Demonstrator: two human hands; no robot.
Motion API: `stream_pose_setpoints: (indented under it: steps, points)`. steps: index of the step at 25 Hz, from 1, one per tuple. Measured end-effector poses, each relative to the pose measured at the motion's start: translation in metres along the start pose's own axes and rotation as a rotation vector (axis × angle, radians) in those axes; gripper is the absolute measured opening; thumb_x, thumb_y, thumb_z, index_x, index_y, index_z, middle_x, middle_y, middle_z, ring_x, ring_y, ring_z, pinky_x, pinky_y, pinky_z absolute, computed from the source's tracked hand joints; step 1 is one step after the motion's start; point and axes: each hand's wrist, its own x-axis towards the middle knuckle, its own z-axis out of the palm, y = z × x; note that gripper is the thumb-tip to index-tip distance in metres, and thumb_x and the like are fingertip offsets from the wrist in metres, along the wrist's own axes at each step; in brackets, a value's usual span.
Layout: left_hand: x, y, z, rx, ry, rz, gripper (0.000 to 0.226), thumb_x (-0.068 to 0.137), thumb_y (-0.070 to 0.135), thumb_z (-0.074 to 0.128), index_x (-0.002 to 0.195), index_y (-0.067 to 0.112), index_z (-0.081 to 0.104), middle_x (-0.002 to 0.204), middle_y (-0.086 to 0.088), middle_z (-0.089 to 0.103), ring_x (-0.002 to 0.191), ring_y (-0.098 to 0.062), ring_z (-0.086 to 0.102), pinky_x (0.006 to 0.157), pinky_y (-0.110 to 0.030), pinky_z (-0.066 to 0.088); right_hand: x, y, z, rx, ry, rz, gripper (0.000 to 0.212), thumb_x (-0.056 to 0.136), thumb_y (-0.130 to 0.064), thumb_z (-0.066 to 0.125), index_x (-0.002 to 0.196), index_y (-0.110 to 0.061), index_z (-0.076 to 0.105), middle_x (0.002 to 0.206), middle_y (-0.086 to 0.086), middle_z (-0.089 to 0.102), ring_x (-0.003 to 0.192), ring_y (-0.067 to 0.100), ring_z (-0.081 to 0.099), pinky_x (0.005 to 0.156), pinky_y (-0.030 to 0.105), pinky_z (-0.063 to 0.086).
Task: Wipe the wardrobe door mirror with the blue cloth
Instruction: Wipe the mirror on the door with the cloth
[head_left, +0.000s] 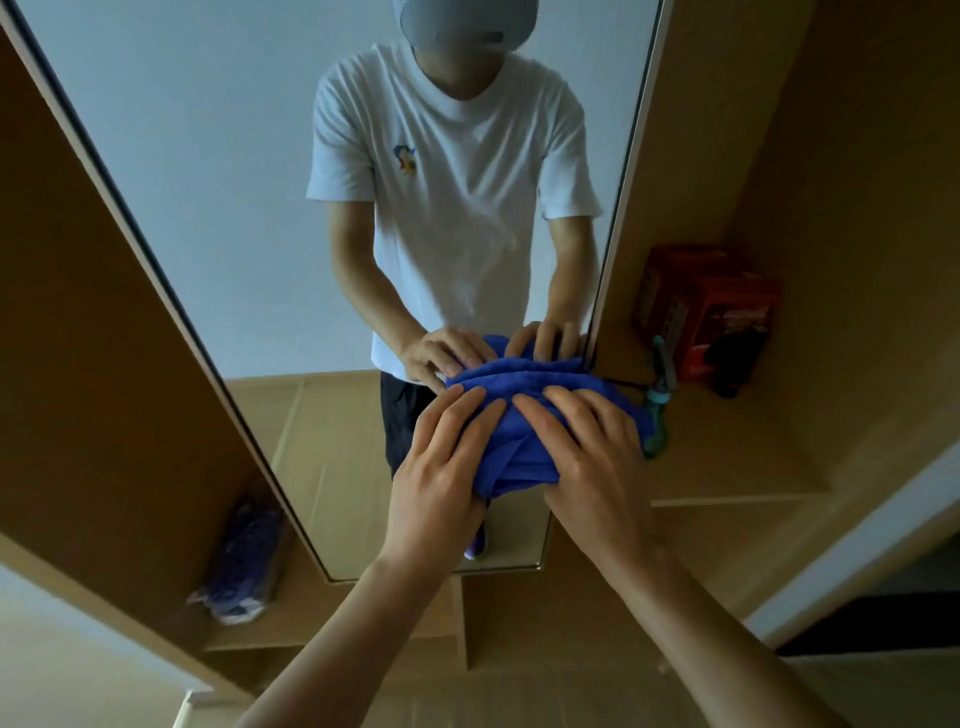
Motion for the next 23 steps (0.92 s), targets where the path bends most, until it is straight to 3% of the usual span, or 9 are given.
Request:
stream_pose_setpoints:
  steps: [5, 7, 11, 13, 18, 23]
  points:
    - [-0.024, -0.009, 0.017, -0.023, -0.048, -0.035, 0.047, 0.088, 0.005, 0.068, 0.134, 0.002, 0.063, 0.140, -0.014, 0.059, 0.138, -0.033, 0.047, 0.119, -0.028, 0.034, -0.028, 0.000, 0.027, 0.001, -0.056, 0.031, 0.057, 0.085, -0.015, 0.051, 0.141, -0.024, 0.049, 0.137, 0.005, 0.055, 0.125, 0.030, 0.047, 0.100, 0.043, 0.040]
    - [-0.038, -0.012, 0.025, -0.028, -0.081, -0.056, 0.043, 0.091, 0.010, 0.067, 0.132, 0.002, 0.064, 0.137, -0.013, 0.061, 0.136, -0.033, 0.049, 0.116, -0.027, 0.036, -0.045, 0.000, 0.040, -0.001, -0.080, 0.018, 0.056, 0.086, -0.018, 0.053, 0.141, -0.024, 0.049, 0.137, 0.005, 0.053, 0.125, 0.029, 0.047, 0.100, 0.043, 0.039]
    - [-0.073, -0.017, 0.050, -0.039, -0.178, -0.120, 0.039, 0.089, 0.005, 0.068, 0.128, 0.000, 0.067, 0.133, -0.014, 0.064, 0.133, -0.034, 0.052, 0.110, -0.038, 0.046, -0.087, -0.004, 0.067, 0.007, -0.155, 0.051, 0.062, 0.079, -0.008, 0.076, 0.136, -0.020, 0.056, 0.132, 0.007, 0.059, 0.122, 0.029, 0.049, 0.099, 0.044, 0.044]
    - [-0.089, -0.022, 0.062, -0.056, -0.220, -0.150, 0.037, 0.092, 0.008, 0.063, 0.128, 0.000, 0.067, 0.132, -0.014, 0.064, 0.132, -0.033, 0.052, 0.108, -0.038, 0.049, -0.103, -0.006, 0.080, 0.026, -0.194, 0.063, 0.058, 0.080, -0.005, 0.074, 0.134, -0.019, 0.059, 0.130, 0.008, 0.061, 0.121, 0.029, 0.051, 0.099, 0.045, 0.046]
    - [-0.131, -0.034, 0.100, -0.091, -0.302, -0.230, 0.040, 0.091, 0.018, 0.052, 0.123, 0.001, 0.069, 0.124, -0.012, 0.066, 0.125, -0.031, 0.054, 0.083, -0.040, 0.061, -0.144, -0.004, 0.115, 0.037, -0.324, 0.062, 0.055, 0.077, 0.000, 0.069, 0.129, -0.017, 0.064, 0.126, 0.008, 0.065, 0.118, 0.031, 0.059, 0.098, 0.043, 0.049]
    - [-0.171, -0.050, 0.133, -0.072, -0.417, -0.277, 0.044, 0.079, -0.004, 0.076, 0.122, 0.003, 0.068, 0.122, -0.007, 0.067, 0.122, -0.031, 0.058, 0.067, -0.039, 0.063, -0.188, -0.006, 0.154, 0.055, -0.386, 0.099, 0.050, 0.079, -0.005, 0.062, 0.127, -0.018, 0.065, 0.125, 0.007, 0.065, 0.118, 0.028, 0.058, 0.100, 0.039, 0.044]
